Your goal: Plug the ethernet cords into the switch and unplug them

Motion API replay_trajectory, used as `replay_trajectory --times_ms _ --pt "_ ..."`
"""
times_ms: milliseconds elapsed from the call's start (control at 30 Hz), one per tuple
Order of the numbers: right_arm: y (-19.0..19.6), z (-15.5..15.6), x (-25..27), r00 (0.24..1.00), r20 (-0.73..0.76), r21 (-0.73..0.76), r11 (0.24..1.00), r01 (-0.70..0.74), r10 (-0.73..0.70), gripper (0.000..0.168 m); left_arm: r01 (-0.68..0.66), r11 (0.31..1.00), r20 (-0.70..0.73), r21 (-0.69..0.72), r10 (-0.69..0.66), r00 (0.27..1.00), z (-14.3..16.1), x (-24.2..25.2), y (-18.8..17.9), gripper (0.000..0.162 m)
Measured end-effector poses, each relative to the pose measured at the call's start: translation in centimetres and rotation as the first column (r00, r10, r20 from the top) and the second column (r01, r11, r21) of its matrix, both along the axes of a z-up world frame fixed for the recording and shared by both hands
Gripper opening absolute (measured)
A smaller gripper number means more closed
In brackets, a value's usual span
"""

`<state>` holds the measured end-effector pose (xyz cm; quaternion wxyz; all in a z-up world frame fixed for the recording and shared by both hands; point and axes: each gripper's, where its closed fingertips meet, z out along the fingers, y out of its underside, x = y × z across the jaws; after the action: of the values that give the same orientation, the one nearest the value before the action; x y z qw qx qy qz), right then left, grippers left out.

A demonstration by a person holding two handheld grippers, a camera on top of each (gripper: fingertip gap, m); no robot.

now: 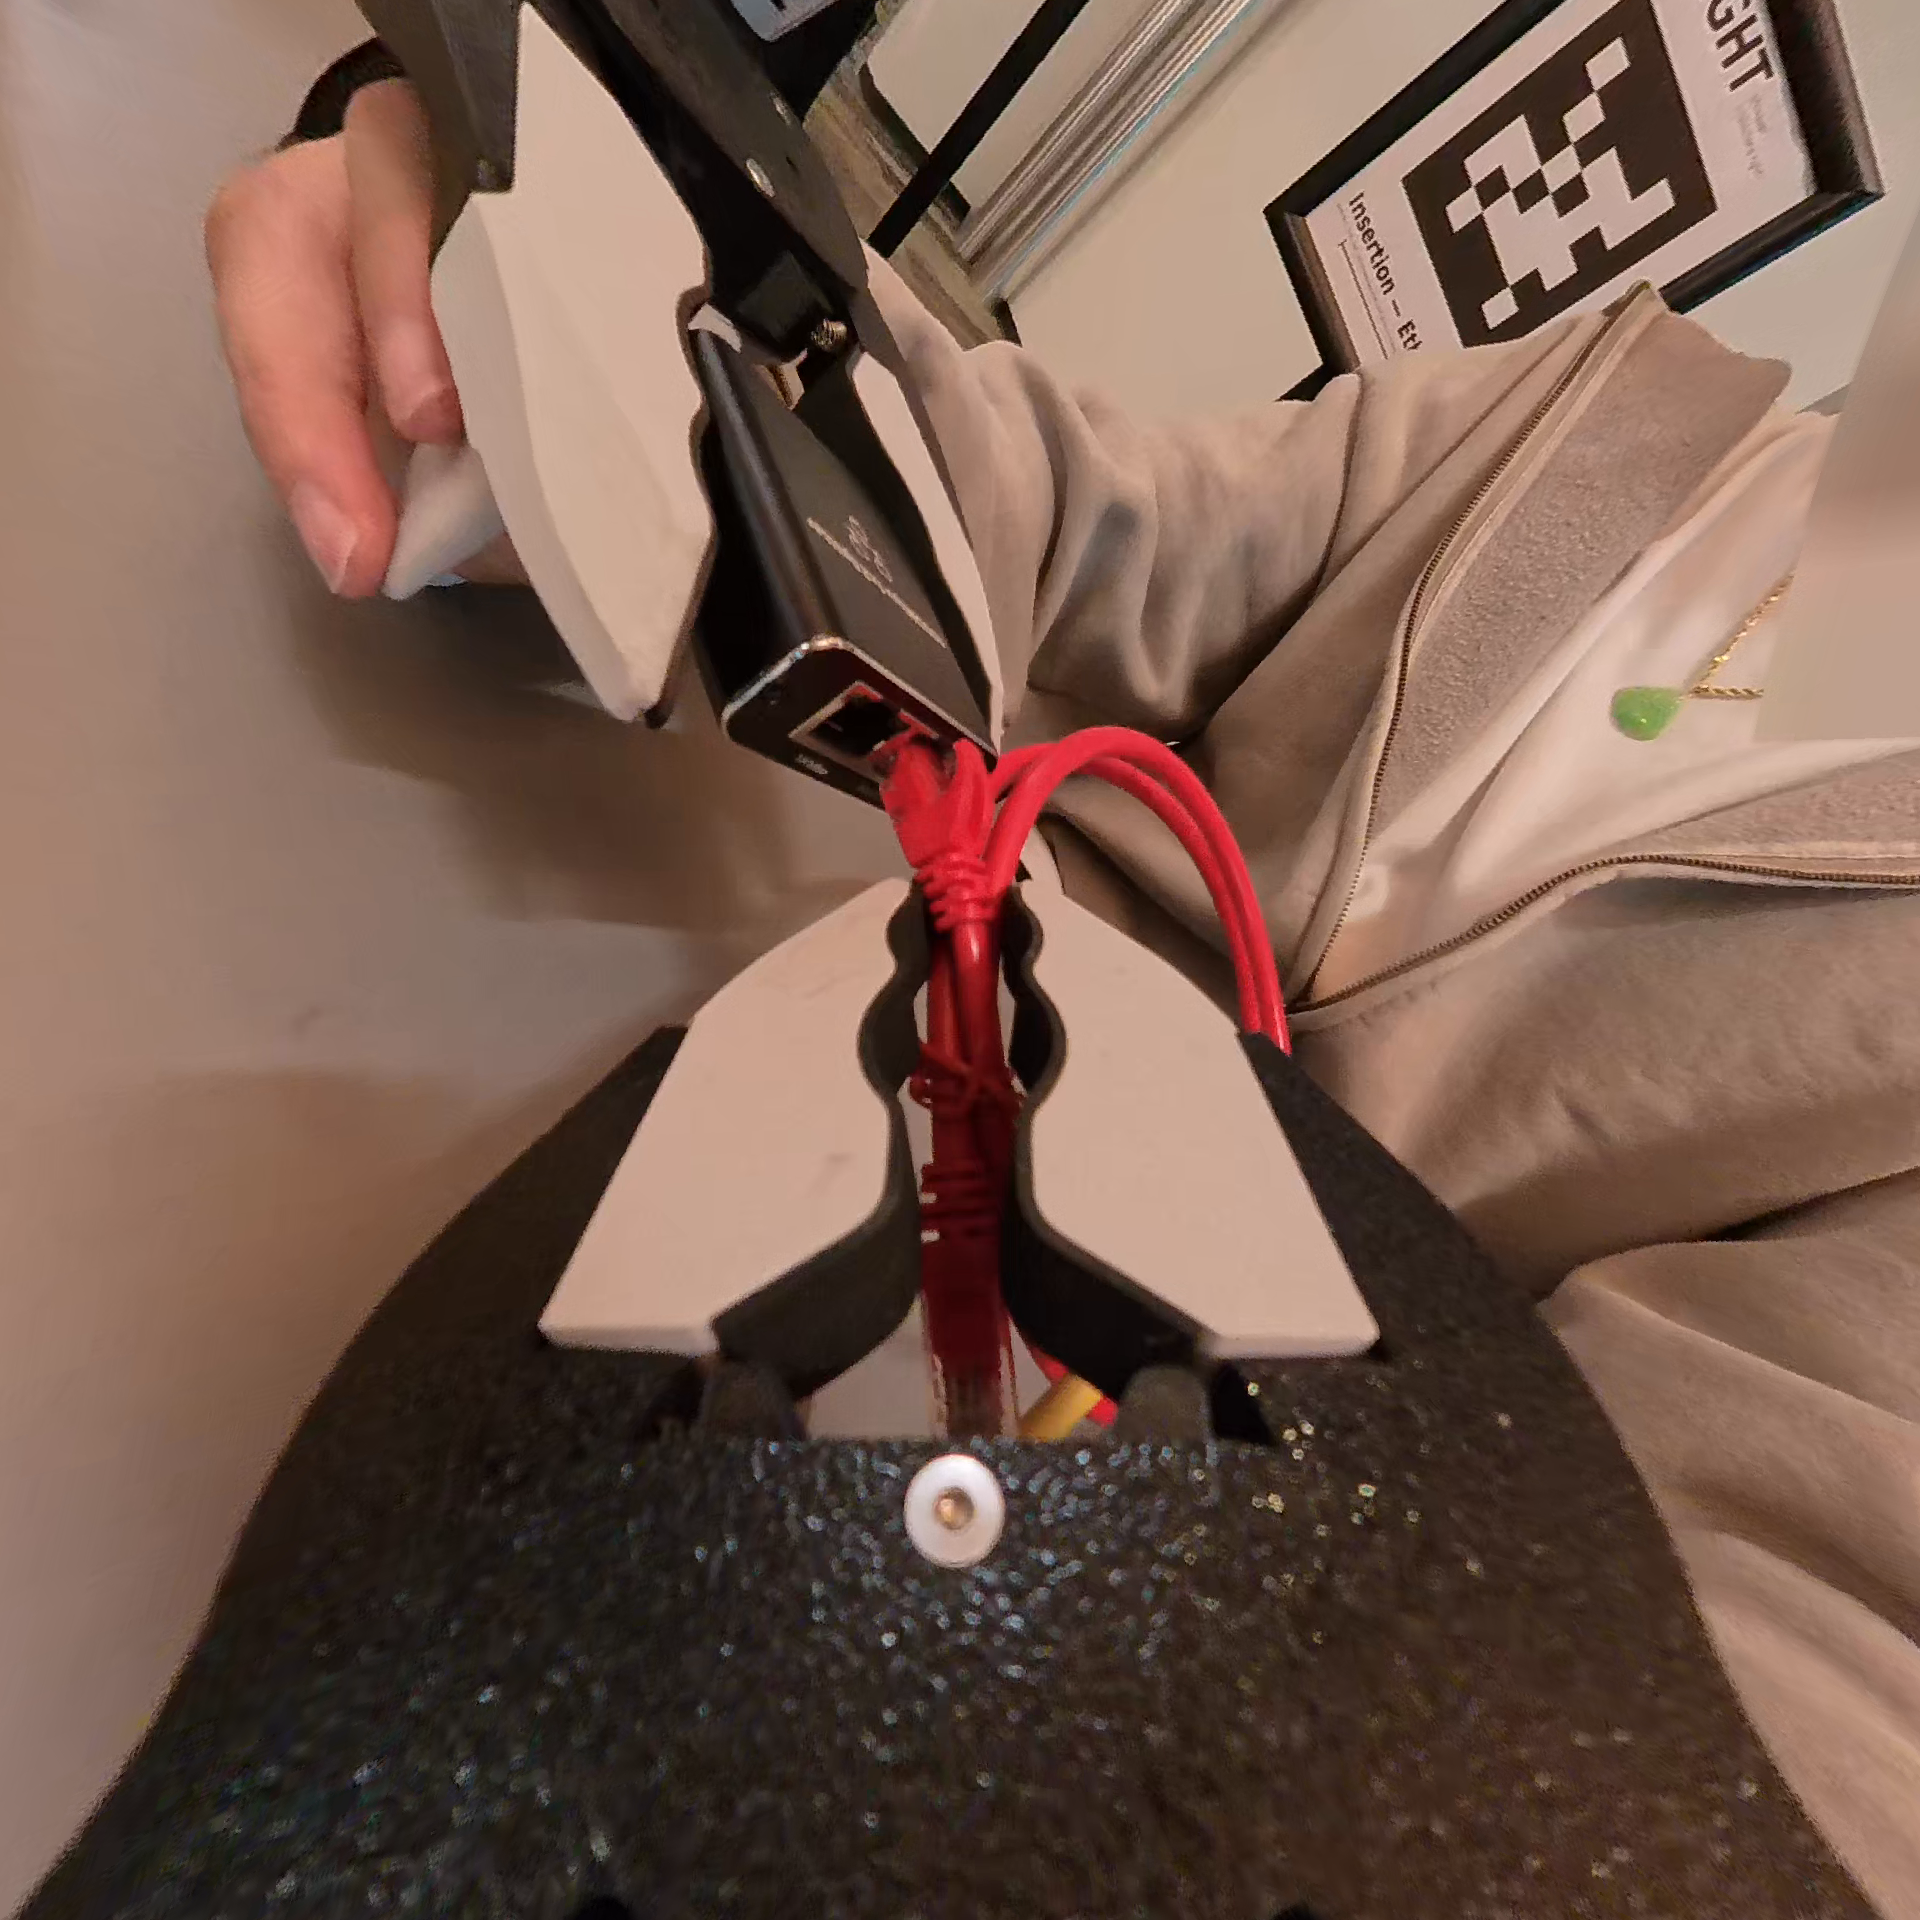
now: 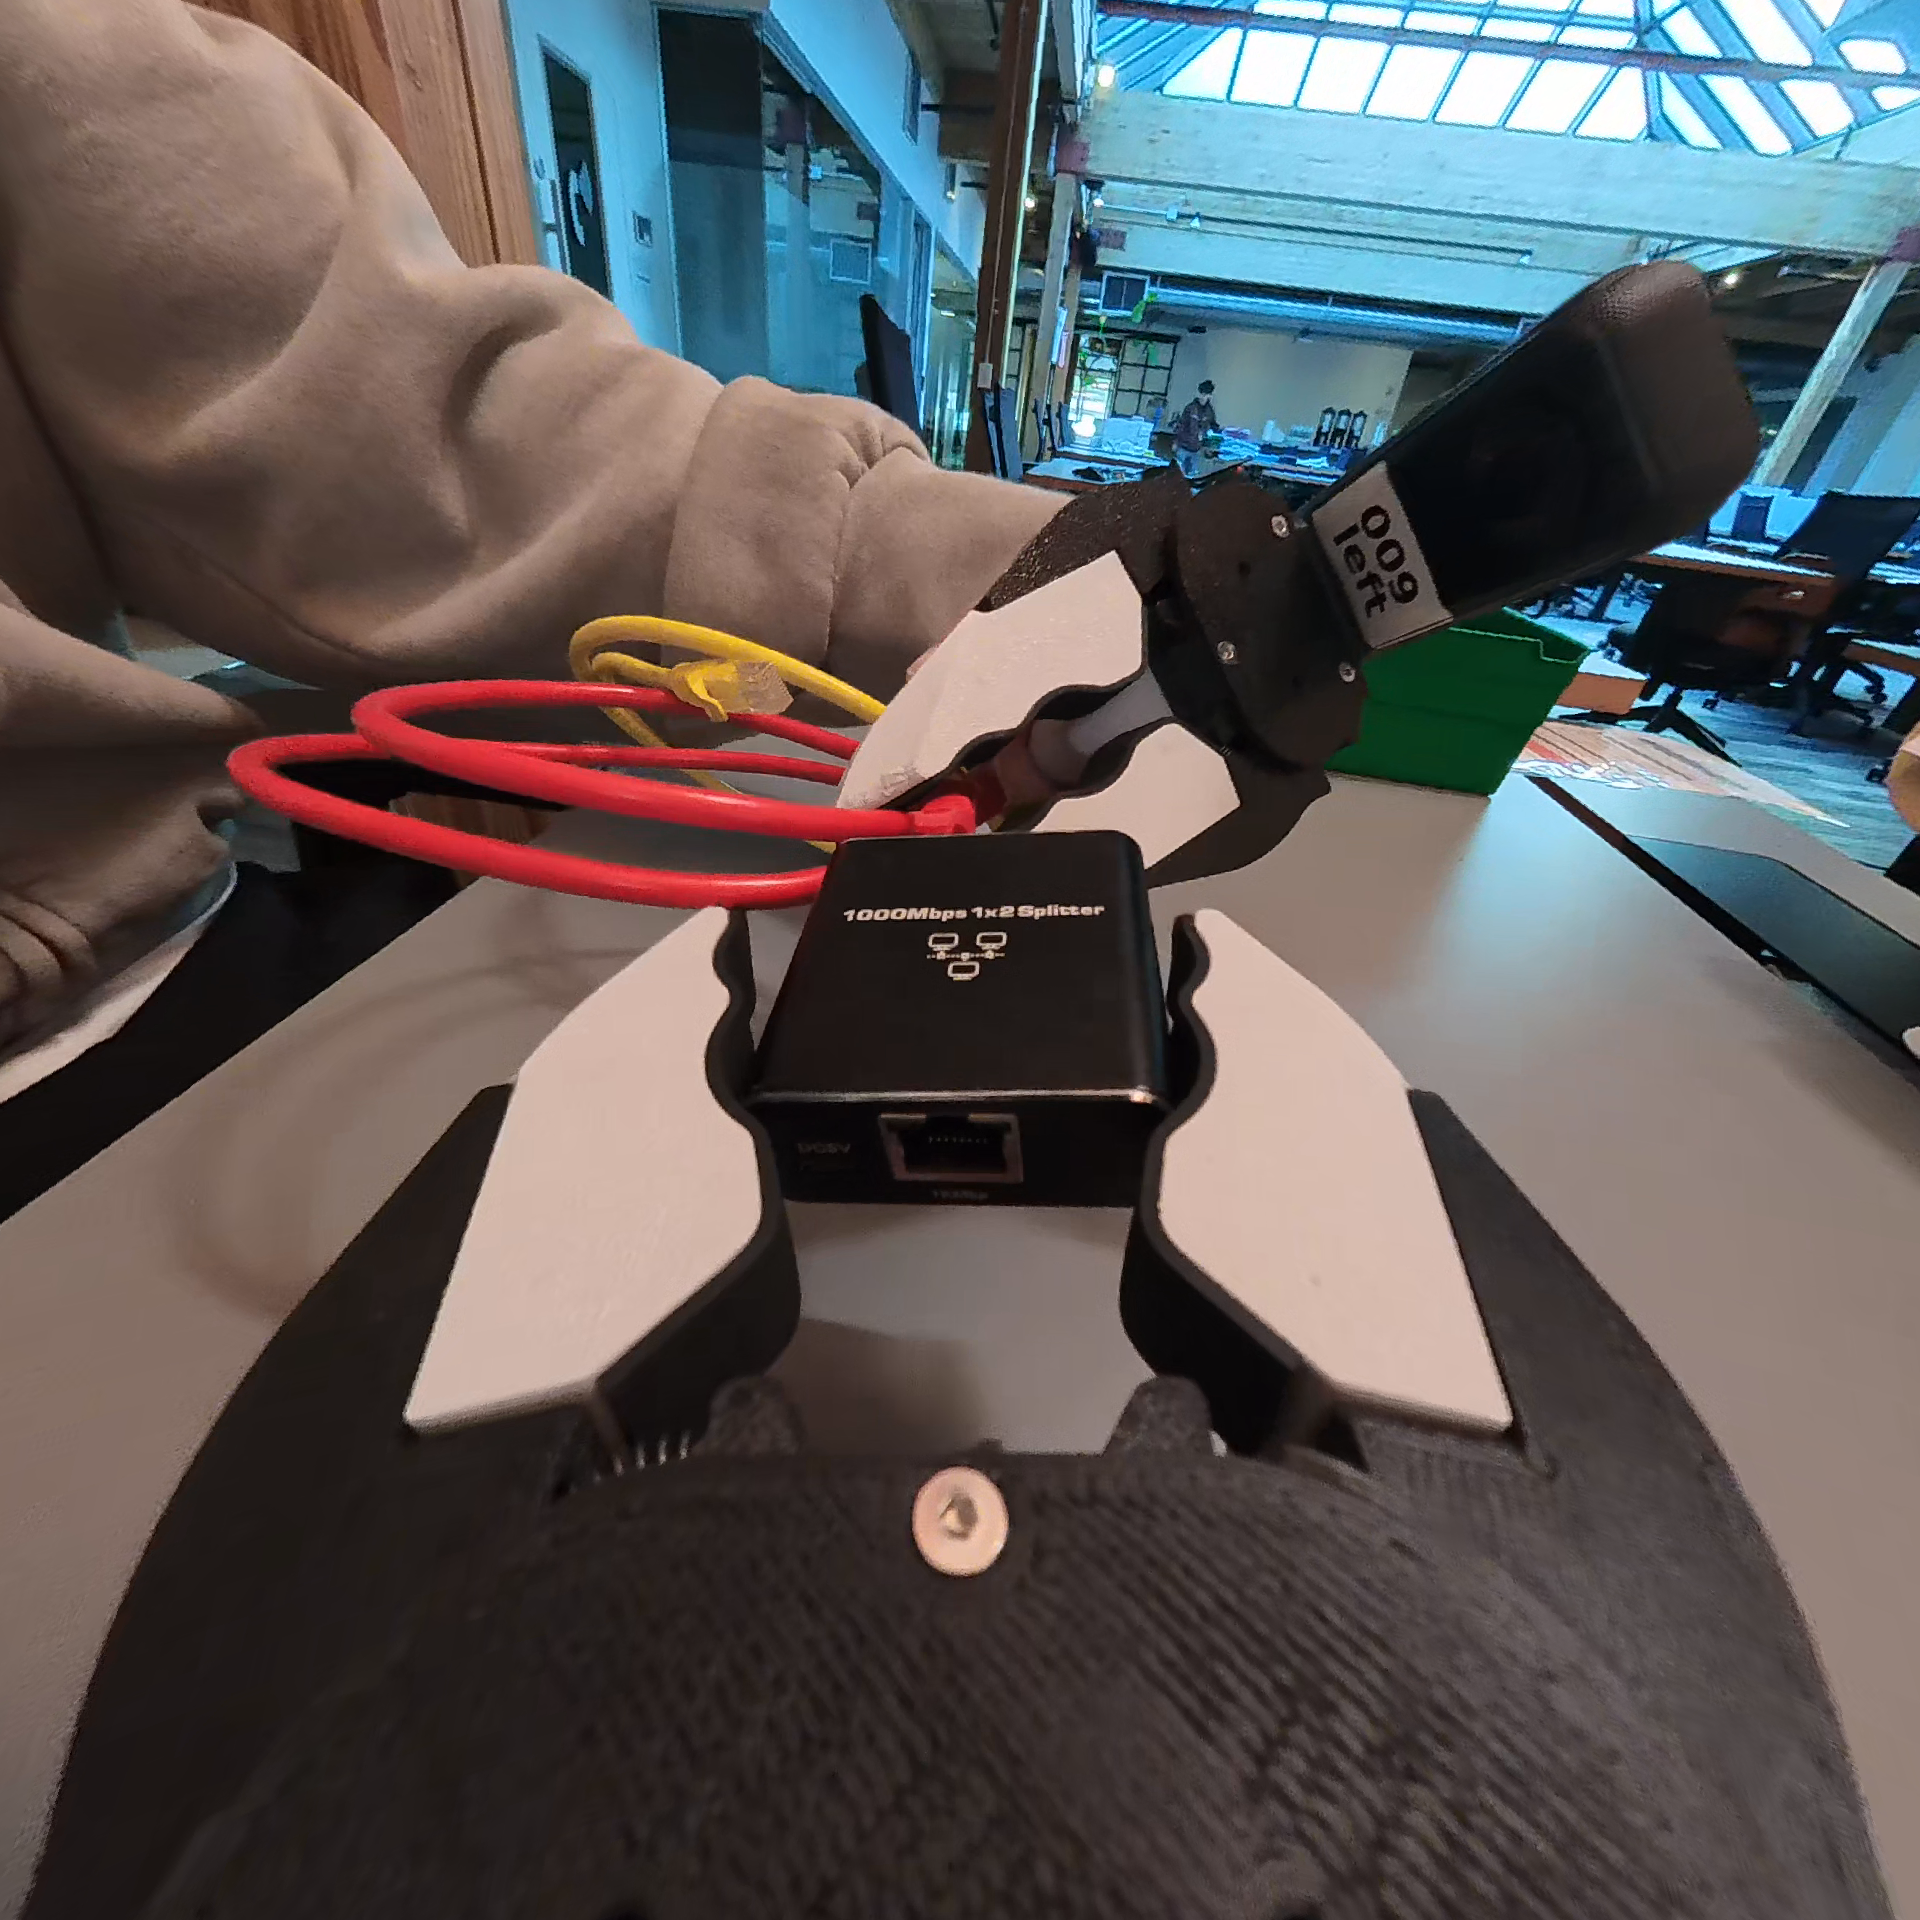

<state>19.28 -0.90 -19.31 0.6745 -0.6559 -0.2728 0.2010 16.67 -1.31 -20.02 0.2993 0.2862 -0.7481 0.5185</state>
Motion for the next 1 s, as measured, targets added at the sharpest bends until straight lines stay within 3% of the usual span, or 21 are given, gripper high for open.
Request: replay_trajectory --times_ms 200,333,433,533,633,733,833,933,1000 --pt "0.7 -0.5 0.2 0.999 -0.040 -0.090 0.996 0.005 -0.008 0.077 -0.051 0.998 0.021 0.040 0.050 0.999 -0.4 0.0 0.7 0.017" --pt "0.6 0.0 0.8 0.995 -0.097 -0.088 0.996 0.000 -0.009 0.077 -0.206 0.971 0.116 0.120 0.192 0.974 -0.5 1.1 2.0 0.038" --pt "0.4 -0.3 0.7 0.995 -0.095 -0.110 0.994 -0.020 0.010 0.077 -0.358 0.926 0.265 0.122 0.317 0.911 1.0 1.6 4.0 0.044" --pt "0.5 -0.6 0.4 0.997 -0.074 -0.130 0.991 -0.025 0.015 0.077 -0.558 0.804 0.470 0.207 0.418 0.777 1.7 1.7 7.8 0.040" --pt "0.5 -0.5 0.6 0.996 -0.088 -0.125 0.992 -0.018 0.007 0.077 -0.642 0.708 0.628 0.294 0.363 0.688 1.8 -0.7 9.5 0.038" --pt "0.5 -0.4 0.8 0.995 -0.100 -0.125 0.992 -0.017 0.005 0.077 -0.604 0.704 0.675 0.374 0.239 0.698 0.8 -4.4 8.0 0.038" --pt "0.6 -0.4 0.8 0.995 -0.099 -0.129 0.992 -0.013 0.000 0.077 -0.600 0.654 0.680 0.460 0.176 0.712 -0.4 -7.0 6.6 0.037" --pt "0.6 -0.3 1.0 0.994 -0.107 -0.124 0.992 -0.002 -0.012 0.077 -0.654 0.589 0.687 0.475 0.215 0.694 -0.1 -8.3 6.0 0.038" --pt "0.6 -0.2 1.2 0.993 -0.118 -0.120 0.993 0.005 -0.019 0.077 -0.662 0.580 0.649 0.474 0.278 0.708 0.2 -9.3 5.0 0.043"
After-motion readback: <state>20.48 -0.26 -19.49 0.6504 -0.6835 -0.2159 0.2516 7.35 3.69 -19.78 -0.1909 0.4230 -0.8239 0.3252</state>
